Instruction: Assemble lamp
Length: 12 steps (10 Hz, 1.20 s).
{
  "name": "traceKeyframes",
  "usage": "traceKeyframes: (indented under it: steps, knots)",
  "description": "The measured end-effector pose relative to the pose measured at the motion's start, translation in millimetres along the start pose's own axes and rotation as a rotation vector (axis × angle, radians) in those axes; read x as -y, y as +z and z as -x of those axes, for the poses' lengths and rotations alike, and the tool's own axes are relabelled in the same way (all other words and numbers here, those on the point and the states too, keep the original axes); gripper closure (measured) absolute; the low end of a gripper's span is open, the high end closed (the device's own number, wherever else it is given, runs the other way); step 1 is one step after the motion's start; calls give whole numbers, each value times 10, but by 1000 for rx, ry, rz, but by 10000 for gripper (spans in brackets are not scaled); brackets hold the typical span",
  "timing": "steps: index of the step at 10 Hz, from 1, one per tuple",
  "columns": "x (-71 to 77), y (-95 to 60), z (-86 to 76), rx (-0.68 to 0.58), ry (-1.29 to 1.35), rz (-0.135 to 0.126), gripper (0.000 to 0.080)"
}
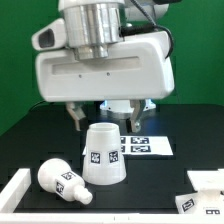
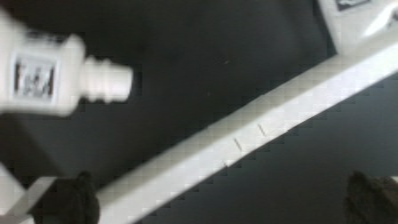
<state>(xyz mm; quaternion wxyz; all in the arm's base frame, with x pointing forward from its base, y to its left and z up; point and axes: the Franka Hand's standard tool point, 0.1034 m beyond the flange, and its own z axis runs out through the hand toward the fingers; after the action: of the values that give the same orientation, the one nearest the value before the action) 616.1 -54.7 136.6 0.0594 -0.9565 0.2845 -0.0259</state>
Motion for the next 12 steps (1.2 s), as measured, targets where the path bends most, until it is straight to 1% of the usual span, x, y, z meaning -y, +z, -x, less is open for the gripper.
traceKeyframes:
  steps: [1,2,3,4,5,6,7,8,9,12]
  knots:
    - [-29,-6,-23,-4,-60,3,100]
    - [-33,-3,-24,-4,-59,3,100]
    - [-26,-1,-20,-3,-31,1,100]
    - [-22,1,-18,-3,59,0,100]
    - [-58,6,-27,1,195,-18,100]
    - [-207,17,-65,12,404,-50,100]
    - [-294,29,-79,23,563,-75,100]
    - [-329,35,-103,20,725,-104,100]
    - [-342,34,-141,-5,788,-120,100]
    - [-320,45,-125,9,950,-121,100]
